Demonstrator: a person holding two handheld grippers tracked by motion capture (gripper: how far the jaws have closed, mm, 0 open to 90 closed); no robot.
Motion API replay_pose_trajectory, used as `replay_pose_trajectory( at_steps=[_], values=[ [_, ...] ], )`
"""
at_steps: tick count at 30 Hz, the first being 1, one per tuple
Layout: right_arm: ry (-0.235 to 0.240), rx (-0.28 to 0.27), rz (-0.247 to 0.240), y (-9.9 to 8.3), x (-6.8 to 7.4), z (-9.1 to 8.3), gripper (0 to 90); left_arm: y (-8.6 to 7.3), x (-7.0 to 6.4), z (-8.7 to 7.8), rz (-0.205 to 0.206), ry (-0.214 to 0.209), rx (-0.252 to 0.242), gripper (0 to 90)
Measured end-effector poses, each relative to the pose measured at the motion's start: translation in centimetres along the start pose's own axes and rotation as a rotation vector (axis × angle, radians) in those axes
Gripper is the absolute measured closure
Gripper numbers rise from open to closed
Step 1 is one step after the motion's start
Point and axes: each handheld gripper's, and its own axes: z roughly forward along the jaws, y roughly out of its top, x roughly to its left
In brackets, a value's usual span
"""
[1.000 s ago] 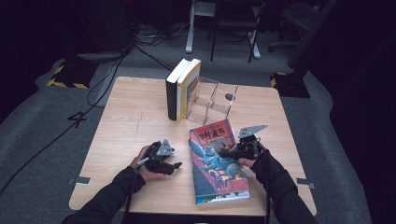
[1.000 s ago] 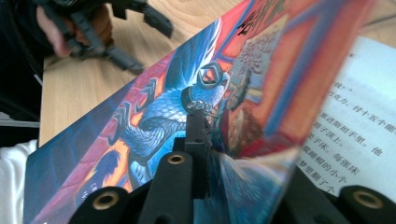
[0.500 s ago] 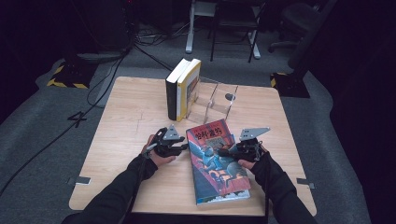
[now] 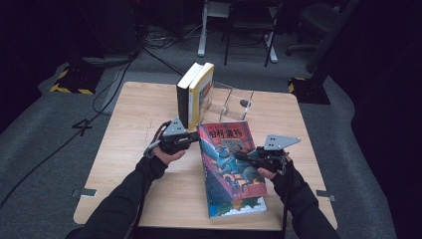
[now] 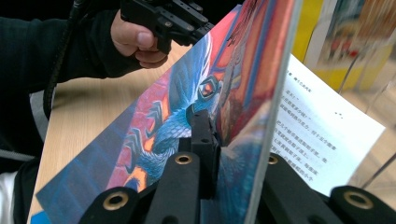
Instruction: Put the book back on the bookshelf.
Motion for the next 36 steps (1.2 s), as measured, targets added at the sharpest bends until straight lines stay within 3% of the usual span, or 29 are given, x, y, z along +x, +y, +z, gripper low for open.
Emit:
replay_pose_trajectory(
  at_steps=[4,8,10,14,18,22,31,36],
  values=[
    [-0.009,-0.051,-0.037,1.0,0.2,-0.4,84.6,2.1,0.2,-1.1,0.03,0.012,-0.048,88.0],
    [-0.008,-0.063,-0.061,1.3,0.4,-0.7,82.6,3.2,0.3,-1.9,0.016,-0.018,-0.105,89.4],
    [-0.009,-0.052,-0.083,1.2,0.7,-0.8,81.9,3.5,-0.2,-1.7,0.041,-0.014,-0.096,89.5],
    [-0.02,-0.05,-0.08,1.3,0.8,-1.1,78.9,3.8,-0.5,-1.4,0.051,-0.035,-0.097,89.6],
    [-0.04,-0.016,-0.102,1.5,0.9,-1.1,83.8,4.3,-0.9,-1.3,0.07,-0.039,-0.089,89.6],
    [-0.068,-0.024,-0.119,1.7,1.2,-1.1,86.0,5.1,-1.1,-1.4,0.084,-0.03,-0.084,89.7],
    [-0.16,-0.096,-0.186,2.2,1.6,-0.2,86.2,7.6,-1.2,-2.3,0.116,-0.029,-0.133,89.7],
    [-0.18,-0.136,-0.223,1.7,2.6,0.0,87.1,7.0,-1.5,-3.4,0.131,-0.02,-0.137,89.7]
  ],
)
